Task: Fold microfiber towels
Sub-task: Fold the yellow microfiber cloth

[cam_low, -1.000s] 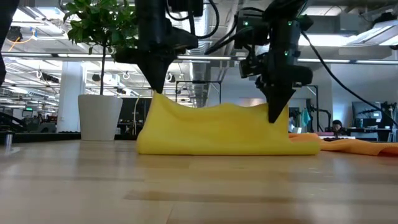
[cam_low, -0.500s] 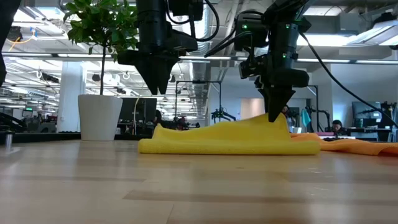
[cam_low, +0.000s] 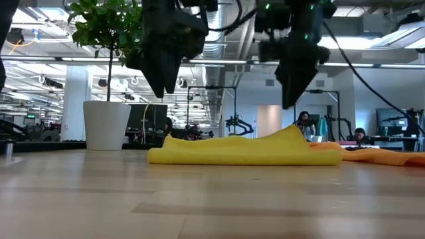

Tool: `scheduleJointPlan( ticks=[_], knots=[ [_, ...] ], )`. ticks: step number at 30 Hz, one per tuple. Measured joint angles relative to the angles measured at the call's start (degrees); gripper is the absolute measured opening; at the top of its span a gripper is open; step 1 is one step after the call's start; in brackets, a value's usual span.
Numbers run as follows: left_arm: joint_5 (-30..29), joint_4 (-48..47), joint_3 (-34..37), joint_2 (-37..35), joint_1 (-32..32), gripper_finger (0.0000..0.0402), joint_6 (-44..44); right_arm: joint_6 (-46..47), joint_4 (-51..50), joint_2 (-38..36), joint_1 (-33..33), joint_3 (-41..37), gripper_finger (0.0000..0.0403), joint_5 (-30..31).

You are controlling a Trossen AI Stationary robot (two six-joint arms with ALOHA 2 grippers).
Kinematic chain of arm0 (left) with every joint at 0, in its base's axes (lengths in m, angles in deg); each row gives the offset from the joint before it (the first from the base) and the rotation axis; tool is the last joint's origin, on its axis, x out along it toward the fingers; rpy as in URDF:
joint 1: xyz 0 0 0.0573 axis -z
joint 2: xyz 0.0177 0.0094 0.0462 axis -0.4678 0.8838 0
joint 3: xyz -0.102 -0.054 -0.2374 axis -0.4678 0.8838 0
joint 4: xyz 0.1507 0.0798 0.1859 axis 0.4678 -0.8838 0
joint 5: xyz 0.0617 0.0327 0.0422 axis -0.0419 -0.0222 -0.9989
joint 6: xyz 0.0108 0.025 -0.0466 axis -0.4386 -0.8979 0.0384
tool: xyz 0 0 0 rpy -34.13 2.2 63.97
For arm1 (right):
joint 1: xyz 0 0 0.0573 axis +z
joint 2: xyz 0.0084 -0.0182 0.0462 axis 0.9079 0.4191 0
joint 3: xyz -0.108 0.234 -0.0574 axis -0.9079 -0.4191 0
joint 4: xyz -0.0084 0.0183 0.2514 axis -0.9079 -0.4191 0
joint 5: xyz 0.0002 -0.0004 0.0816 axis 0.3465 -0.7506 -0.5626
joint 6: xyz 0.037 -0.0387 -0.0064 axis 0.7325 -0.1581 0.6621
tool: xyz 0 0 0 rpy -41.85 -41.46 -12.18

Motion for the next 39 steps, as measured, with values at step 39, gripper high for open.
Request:
scheduleJointPlan(
  ticks=[39],
  knots=[
    [-8.97, 7.18, 0.0, 14.92, 13.93, 0.0118, -16.01, 16.28, 0.95, -19.45, 17.57, -0.1, 0.0249, -4.78]
  ],
)
